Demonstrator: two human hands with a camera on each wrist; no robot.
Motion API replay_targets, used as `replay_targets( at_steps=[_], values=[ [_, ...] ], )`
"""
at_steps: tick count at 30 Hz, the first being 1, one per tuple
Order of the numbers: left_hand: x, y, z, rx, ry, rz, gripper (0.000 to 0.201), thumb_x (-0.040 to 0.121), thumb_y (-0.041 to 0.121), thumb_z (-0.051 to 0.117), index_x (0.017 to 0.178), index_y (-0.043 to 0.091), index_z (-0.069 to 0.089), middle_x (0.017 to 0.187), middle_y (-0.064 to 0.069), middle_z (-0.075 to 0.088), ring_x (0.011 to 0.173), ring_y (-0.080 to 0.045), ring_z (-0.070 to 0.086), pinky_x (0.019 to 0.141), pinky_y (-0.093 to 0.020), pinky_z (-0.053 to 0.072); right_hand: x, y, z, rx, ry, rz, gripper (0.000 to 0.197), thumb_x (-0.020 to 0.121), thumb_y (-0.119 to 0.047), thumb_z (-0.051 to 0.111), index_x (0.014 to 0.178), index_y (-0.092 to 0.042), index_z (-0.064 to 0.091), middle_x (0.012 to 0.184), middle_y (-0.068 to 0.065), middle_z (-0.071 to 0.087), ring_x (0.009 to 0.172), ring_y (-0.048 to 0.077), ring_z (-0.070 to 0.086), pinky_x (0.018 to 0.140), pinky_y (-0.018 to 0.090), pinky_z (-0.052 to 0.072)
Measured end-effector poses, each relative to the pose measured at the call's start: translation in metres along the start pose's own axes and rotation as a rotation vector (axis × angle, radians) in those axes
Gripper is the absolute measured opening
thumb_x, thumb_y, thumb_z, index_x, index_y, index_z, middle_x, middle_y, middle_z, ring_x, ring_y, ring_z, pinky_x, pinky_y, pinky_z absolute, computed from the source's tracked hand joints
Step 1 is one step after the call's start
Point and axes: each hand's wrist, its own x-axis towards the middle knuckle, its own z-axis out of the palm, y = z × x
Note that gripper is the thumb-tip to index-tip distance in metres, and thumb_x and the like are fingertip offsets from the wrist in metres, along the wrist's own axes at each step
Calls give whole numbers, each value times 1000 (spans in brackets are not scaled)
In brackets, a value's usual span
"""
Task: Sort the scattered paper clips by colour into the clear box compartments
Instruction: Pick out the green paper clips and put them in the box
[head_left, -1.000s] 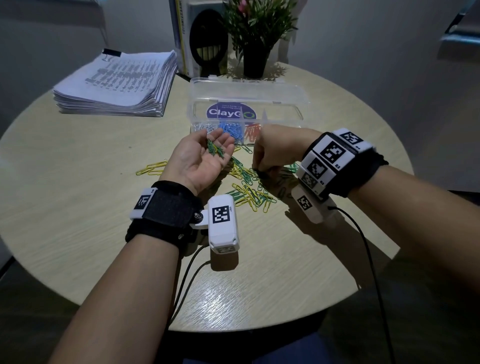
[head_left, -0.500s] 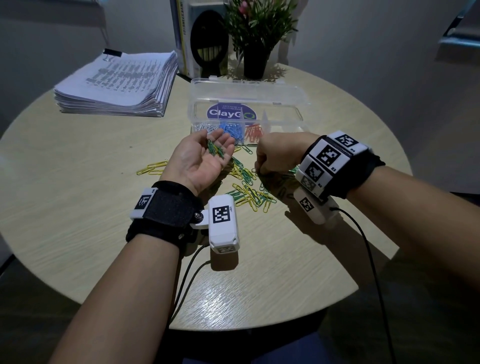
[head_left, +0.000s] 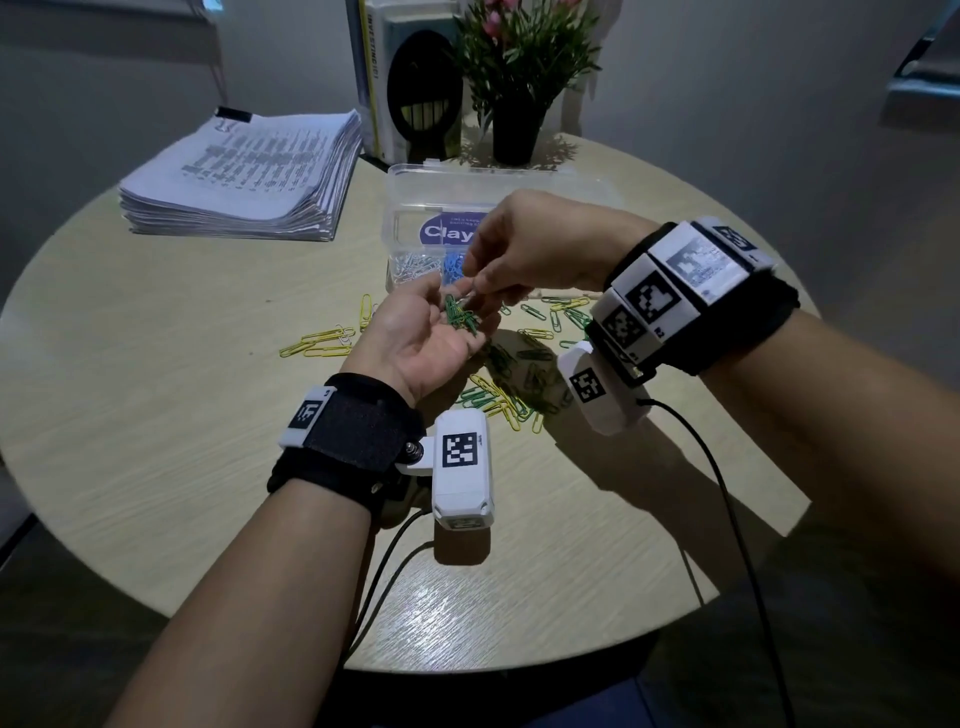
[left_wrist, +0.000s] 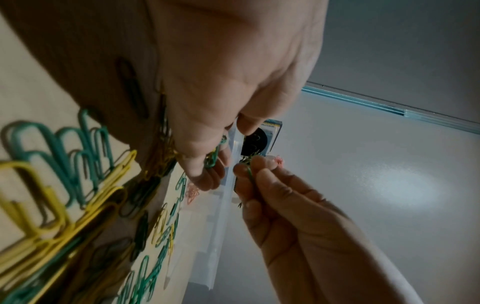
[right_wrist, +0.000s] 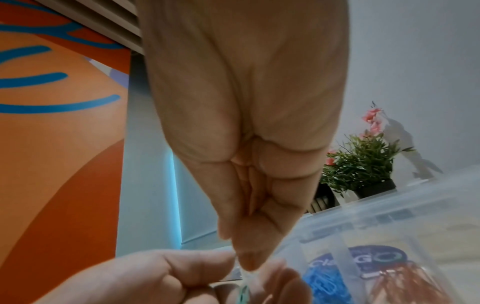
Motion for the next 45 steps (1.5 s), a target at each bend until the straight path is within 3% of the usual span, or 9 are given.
replay_targets(
  at_steps=[3, 7, 11, 16, 25, 31, 37, 42, 45],
  values=[
    [0, 1, 0, -30, 9, 0, 37, 102, 22, 32, 91, -4, 56, 87, -20, 60, 85, -27, 58, 87, -40, 46, 2, -3, -1, 72, 97, -1, 13, 88, 2, 61, 98, -3, 69, 91, 15, 71, 83, 23, 72, 79, 33, 59],
    [1, 3, -2, -42, 23, 8, 36, 102, 20, 32, 94, -6, 56, 96, -20, 56, 89, -28, 57, 90, -38, 45, 2, 12, -7, 41, 175, 96, 12, 88, 5, 59, 95, 1, 68, 82, 13, 68, 74, 21, 69, 78, 34, 60],
    [2, 7, -4, -55, 39, 20, 35, 102, 20, 32, 94, -5, 56, 94, -19, 56, 87, -26, 58, 79, -34, 49, -3, 34, 2, -207, -14, 184, 11, 82, 2, 67, 91, -2, 72, 75, 6, 68, 59, 12, 63, 68, 26, 59],
    [3, 6, -5, -43, 44, 27, 34, 102, 21, 33, 93, -3, 56, 92, -17, 57, 85, -25, 58, 79, -33, 49, -5, 41, 18, -460, -86, 126, 14, 79, -18, 76, 92, -16, 74, 88, -2, 70, 69, 9, 58, 53, 16, 44],
    [3, 6, -5, -25, 42, 32, 34, 102, 22, 34, 95, -2, 56, 92, -16, 57, 86, -25, 59, 80, -33, 49, -1, 42, 22, -584, -146, 103, 11, 87, -21, 67, 96, -17, 68, 71, -10, 54, 70, 10, 52, 53, 17, 40],
    [4, 5, -5, 34, 53, 25, 34, 101, 23, 34, 91, 0, 57, 90, -15, 58, 85, -24, 59, 78, -34, 48, 3, 44, 7, -105, -101, 99, 15, 85, -6, 67, 84, -18, 58, 78, 1, 59, 78, 20, 60, 67, 30, 51],
    [2, 1, -4, 1, 11, -9, 29, 100, 20, 36, 100, -1, 56, 94, -19, 59, 91, -25, 58, 85, -36, 47, 3, 21, 0, 169, -87, 5, 21, 85, 8, 62, 85, -13, 56, 77, 6, 62, 70, 17, 64, 63, 26, 54],
    [3, 1, -4, 19, 36, -4, 33, 101, 22, 35, 95, -2, 57, 92, -17, 57, 92, -25, 57, 89, -36, 46, 1, 21, -4, -151, -10, 94, 16, 86, 2, 64, 77, -11, 62, 73, 6, 65, 65, 18, 65, 65, 28, 58],
    [3, 2, -4, 1, 49, -2, 33, 101, 22, 35, 91, -1, 57, 88, -16, 57, 87, -24, 57, 85, -36, 48, -4, 31, 5, -427, -49, 163, 7, 82, -6, 69, 88, -7, 73, 77, 5, 68, 65, 17, 62, 66, 29, 57]
  ],
)
